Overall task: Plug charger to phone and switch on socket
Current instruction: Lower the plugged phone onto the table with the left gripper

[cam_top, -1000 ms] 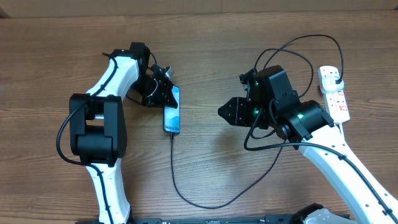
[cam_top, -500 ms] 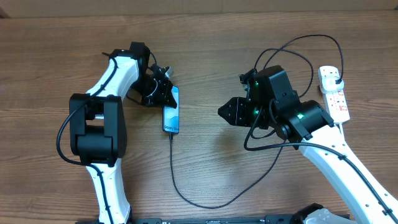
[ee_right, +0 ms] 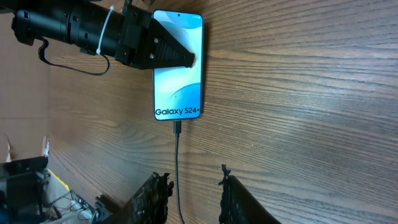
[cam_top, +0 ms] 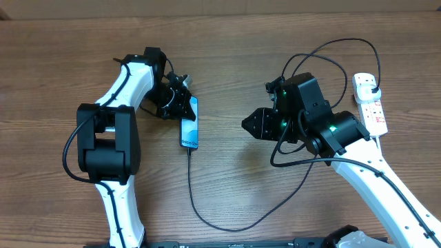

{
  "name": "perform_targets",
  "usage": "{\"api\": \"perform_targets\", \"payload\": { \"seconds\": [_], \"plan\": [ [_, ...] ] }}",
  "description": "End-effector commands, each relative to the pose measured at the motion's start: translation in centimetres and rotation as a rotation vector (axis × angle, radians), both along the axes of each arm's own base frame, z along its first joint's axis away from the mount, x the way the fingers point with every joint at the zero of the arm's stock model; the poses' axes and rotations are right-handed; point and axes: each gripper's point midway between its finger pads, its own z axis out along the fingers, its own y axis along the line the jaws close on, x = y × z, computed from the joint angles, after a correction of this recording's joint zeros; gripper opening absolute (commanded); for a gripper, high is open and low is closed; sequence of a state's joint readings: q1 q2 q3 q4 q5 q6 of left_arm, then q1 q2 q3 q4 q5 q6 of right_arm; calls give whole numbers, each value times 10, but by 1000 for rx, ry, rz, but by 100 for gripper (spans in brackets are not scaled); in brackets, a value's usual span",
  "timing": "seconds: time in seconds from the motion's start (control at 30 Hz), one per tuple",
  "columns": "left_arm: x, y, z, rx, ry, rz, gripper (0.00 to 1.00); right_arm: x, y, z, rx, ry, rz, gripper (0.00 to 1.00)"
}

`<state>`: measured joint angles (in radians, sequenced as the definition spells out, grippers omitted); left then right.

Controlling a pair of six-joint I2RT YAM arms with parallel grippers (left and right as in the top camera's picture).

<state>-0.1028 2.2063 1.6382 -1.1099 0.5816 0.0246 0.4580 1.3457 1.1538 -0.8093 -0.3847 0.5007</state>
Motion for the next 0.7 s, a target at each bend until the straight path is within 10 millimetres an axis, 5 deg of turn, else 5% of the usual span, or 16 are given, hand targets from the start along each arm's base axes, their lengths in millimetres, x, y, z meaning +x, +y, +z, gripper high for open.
{"api": "perform_targets", "payload": {
  "seconds": [0.0,0.27,0.67],
  "plan": [
    [0,1,8,-9,-1,18,4,5,-1,12,7,-36,-8,30],
    [-1,1,8,-8,5,21,6,5,-1,12,7,-36,-8,30],
    [-2,1,8,-5,18,31,23,5,-1,12,7,-36,-8,30]
  ]
}}
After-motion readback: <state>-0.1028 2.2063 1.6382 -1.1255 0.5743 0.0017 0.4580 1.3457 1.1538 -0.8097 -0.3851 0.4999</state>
